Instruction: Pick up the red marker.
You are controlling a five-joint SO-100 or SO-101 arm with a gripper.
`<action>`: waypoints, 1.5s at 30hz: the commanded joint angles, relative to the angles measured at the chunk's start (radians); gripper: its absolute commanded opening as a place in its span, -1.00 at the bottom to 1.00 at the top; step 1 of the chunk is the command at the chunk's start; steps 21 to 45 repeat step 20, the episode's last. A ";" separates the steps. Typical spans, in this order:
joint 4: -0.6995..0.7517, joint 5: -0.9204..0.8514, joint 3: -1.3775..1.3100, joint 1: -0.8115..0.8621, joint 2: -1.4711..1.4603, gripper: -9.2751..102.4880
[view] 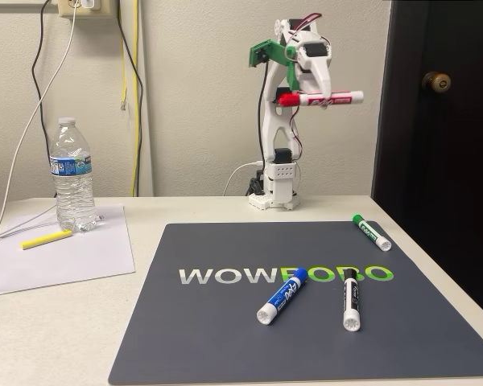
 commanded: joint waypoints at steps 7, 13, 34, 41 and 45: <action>-0.431 -0.028 0.816 0.014 0.623 -0.77; -0.586 -0.084 1.149 0.075 0.833 -0.77; -0.644 -0.137 1.183 0.143 0.808 -0.77; -0.644 -0.137 1.183 0.143 0.808 -0.77; -0.644 -0.137 1.183 0.143 0.808 -0.77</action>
